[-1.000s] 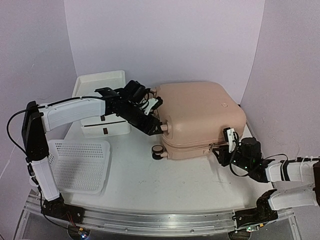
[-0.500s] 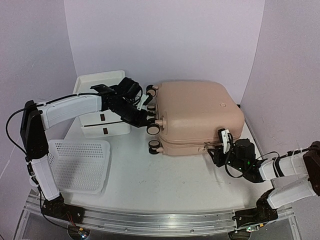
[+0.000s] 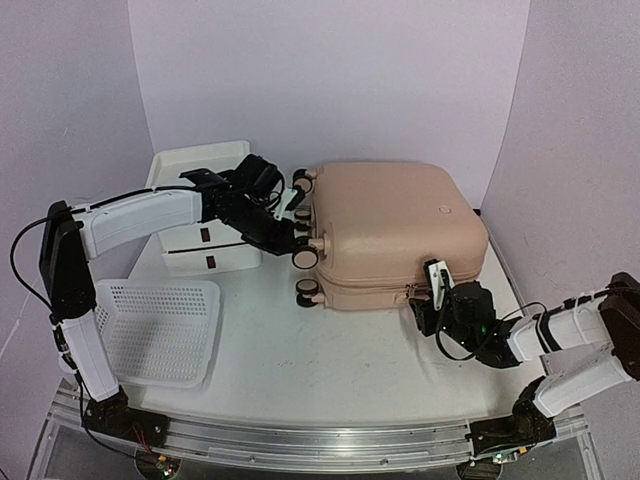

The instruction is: Open, take out, and arrange the luggage

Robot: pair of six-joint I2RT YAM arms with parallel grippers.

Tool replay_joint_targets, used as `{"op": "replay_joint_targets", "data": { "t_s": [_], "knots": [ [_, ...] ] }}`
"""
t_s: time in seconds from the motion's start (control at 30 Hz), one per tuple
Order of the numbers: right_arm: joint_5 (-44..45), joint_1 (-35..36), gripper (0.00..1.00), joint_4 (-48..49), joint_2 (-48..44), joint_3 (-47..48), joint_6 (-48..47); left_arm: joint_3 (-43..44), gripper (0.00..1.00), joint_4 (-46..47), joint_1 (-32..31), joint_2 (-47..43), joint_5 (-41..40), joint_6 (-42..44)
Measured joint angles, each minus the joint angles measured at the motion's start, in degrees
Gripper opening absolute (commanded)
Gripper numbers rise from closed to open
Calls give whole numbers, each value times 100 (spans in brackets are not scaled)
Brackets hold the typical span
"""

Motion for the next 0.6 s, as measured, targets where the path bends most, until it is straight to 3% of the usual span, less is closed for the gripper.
{"op": "replay_joint_targets", "data": {
  "t_s": [0.3, 0.47, 0.6],
  "knots": [
    [562, 520, 54, -249, 39, 586, -111, -223, 33, 50, 7, -345, -11, 20],
    [1071, 640, 46, -852, 105, 927, 24, -326, 40, 63, 15, -610, -4, 11],
    [1368, 682, 30, -918, 179, 979, 24, -426, 52, 52, 15, -765, 9, 13]
  ]
}}
